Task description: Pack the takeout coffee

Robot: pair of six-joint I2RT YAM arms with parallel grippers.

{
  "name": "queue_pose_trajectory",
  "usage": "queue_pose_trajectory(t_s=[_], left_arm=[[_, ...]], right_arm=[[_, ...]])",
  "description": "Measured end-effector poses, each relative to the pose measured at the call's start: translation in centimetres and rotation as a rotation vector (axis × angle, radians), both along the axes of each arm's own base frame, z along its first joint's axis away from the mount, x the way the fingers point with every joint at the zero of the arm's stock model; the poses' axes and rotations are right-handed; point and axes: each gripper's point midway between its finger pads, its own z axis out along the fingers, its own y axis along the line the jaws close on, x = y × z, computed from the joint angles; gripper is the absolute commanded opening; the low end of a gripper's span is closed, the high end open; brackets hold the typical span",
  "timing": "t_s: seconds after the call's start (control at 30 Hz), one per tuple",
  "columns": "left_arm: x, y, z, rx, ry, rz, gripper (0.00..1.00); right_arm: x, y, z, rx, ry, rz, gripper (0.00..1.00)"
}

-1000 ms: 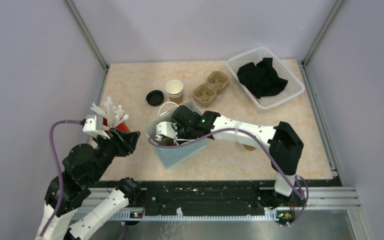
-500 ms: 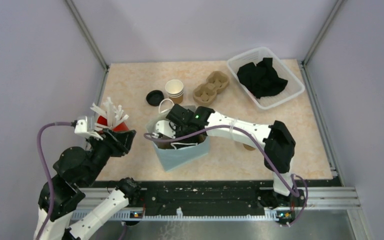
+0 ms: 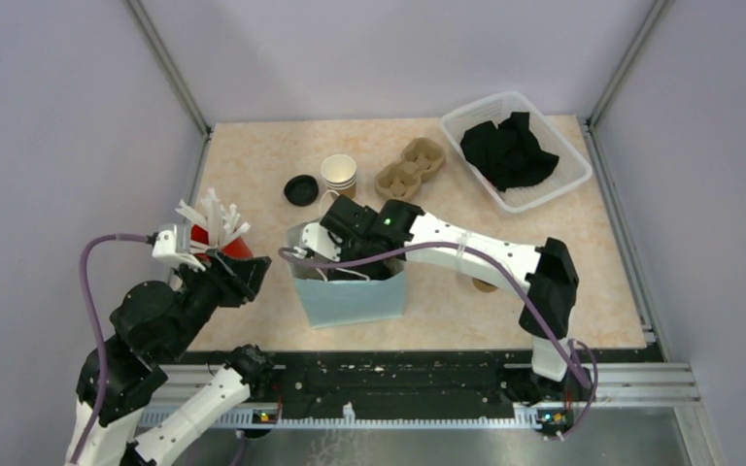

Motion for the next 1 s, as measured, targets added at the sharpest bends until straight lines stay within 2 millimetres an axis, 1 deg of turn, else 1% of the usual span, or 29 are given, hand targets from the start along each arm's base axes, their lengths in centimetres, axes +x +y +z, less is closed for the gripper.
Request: queue_pose_trajectory(t_s=[0.2, 0.3, 0.37, 0.47, 0.53, 0.6, 0.67, 0.7, 0.77, 0.83, 0.9, 0.97, 1.0], left_arm=[[0.3, -0.7, -0.5, -0.010, 0.041, -0.011, 0.57], [0.4, -0.9, -1.0, -0.009, 0.073, -0.003, 0.62], [0.5, -1.0, -1.2, -0.006, 0.094, 0.000, 0.68], [0.8, -1.2, -1.4, 0.003, 0.132, 0.006, 0.72], [1.1, -1.6, -1.6, 0.008, 0.165, 0.010, 0.74], [1.6, -2.2, -1.7, 0.012, 0.195, 0.005, 0.77], [2.1, -3.0, -2.0, 0.014, 0.233, -0.003, 0.84], [2.3, -3.3, -2.3, 0.016, 0.254, -0.005, 0.87], [2.5, -4.0, -3.2, 0.020, 0.308, -0.010, 0.89], [2.4, -4.5, -4.0, 0.021, 0.358, -0.020, 0.90], [2.3, -5.0, -4.3, 0.013, 0.388, -0.034, 0.90], [2.1, -5.5, -4.6, -0.002, 0.415, -0.047, 0.91], [2.0, -5.7, -4.6, -0.009, 0.423, -0.053, 0.91]], right_arm=[[0.0, -0.6, 1.7, 0.037, -0.021, -0.058, 0.92], [-0.1, -0.7, 2.8, 0.067, -0.016, -0.093, 0.95], [-0.2, -0.6, 3.8, 0.094, -0.013, -0.119, 0.97], [-0.2, -0.1, 6.4, 0.162, -0.009, -0.165, 0.98], [-0.1, 0.5, 8.7, 0.227, -0.008, -0.201, 0.99], [-0.1, 1.1, 11.5, 0.308, -0.006, -0.244, 0.99], [0.0, 1.1, 14.2, 0.386, -0.003, -0.310, 0.99], [0.0, 0.9, 15.7, 0.424, 0.000, -0.354, 0.99], [0.1, -0.1, 18.0, 0.488, 0.006, -0.471, 0.99], [0.0, -1.5, 19.7, 0.543, 0.028, -0.608, 0.99], [-0.5, -3.4, 20.3, 0.577, 0.079, -0.739, 0.99], [-1.4, -5.3, 19.9, 0.599, 0.150, -0.852, 0.99], [-1.9, -6.0, 19.2, 0.601, 0.188, -0.897, 0.99]])
